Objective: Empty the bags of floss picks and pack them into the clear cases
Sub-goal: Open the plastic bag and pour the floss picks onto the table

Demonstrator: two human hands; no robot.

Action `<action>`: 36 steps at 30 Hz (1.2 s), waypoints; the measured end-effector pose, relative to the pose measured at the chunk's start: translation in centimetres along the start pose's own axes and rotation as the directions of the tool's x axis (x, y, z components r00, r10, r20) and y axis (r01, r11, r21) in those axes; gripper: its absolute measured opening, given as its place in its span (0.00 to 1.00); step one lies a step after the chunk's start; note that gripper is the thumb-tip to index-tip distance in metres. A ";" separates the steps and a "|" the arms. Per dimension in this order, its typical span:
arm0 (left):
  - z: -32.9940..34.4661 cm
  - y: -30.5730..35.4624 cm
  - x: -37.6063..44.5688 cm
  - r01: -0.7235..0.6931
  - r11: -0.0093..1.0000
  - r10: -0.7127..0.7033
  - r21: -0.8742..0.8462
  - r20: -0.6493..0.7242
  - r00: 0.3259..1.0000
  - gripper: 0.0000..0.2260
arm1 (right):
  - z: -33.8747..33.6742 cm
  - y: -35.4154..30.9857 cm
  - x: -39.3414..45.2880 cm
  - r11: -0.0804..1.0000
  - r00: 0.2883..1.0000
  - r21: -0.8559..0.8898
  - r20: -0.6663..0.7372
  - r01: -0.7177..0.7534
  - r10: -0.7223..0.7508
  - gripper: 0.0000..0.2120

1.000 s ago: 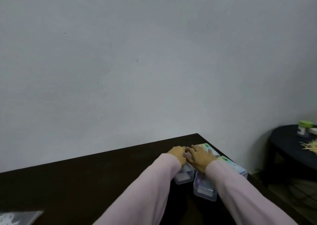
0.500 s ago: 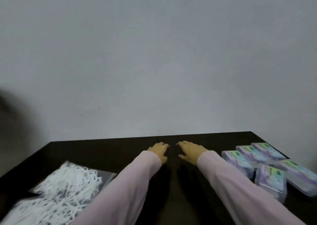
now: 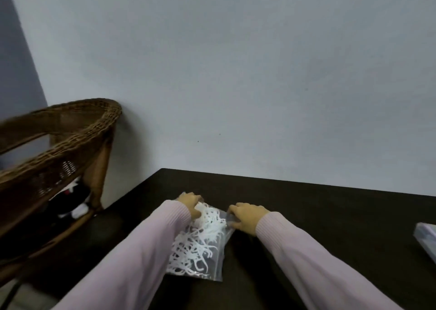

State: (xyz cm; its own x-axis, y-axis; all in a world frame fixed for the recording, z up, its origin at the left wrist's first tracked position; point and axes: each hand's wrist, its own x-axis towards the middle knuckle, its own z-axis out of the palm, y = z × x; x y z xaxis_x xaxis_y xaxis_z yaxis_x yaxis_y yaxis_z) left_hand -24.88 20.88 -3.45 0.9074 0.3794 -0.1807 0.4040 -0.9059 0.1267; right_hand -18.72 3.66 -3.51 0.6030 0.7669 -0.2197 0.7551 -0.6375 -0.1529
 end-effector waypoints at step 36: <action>-0.1 -10.0 -0.9 0.132 0.948 -0.226 -0.289 -0.320 0.920 0.05 | 1.6 -8.5 8.5 0.987 0.900 0.138 -0.436 0.086 -0.017 0.11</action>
State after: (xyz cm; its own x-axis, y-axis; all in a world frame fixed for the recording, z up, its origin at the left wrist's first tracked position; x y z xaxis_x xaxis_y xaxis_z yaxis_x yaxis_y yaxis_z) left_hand -29.76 29.62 -4.41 0.7806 0.6140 0.1171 0.5366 -0.7543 0.3782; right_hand -20.43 15.44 -5.61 0.6415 0.7334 0.2248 0.7615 -0.5734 -0.3022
